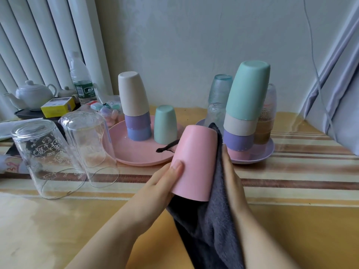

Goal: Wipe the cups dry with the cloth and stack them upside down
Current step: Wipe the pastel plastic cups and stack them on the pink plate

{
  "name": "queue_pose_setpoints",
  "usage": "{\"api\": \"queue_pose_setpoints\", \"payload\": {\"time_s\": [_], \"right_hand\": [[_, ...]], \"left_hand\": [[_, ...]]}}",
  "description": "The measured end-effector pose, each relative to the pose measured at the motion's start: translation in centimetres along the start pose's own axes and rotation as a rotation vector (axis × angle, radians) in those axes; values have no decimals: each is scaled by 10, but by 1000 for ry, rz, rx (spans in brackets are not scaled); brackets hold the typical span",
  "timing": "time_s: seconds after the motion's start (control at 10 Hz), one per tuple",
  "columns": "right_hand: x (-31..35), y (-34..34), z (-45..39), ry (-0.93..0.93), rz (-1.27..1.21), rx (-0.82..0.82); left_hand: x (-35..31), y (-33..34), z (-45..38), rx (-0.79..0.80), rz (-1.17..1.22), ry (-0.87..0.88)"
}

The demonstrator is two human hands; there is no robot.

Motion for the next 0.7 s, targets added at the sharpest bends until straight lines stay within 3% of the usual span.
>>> {"api": "queue_pose_setpoints", "payload": {"time_s": [0.1, 0.2, 0.3, 0.4, 0.6, 0.7], "right_hand": [[-1, 3, 2, 27, -57, 11], [-1, 5, 4, 19, -35, 30], [3, 0, 2, -65, 63, 7], [12, 1, 5, -154, 195, -8], [6, 19, 11, -302, 288, 65], [3, 20, 13, -239, 254, 86]], "left_hand": [[1, 0, -5, 48, 160, -15], [-1, -3, -4, 15, 171, -42], [-5, -22, -4, -255, -12, 51], [-21, -27, 7, -510, -250, 323], [-14, -5, 9, -387, -353, 320], [-17, -7, 8, -340, -323, 286]]}}
Point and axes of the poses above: each hand's wrist, its own z-axis away from the middle knuckle, its own y-axis out of the palm, x = y × z, the point moved 7 cm from there along -z, towards the middle knuckle, and after that the axes turned 5 degrees about -y, right-handed, at the moved point
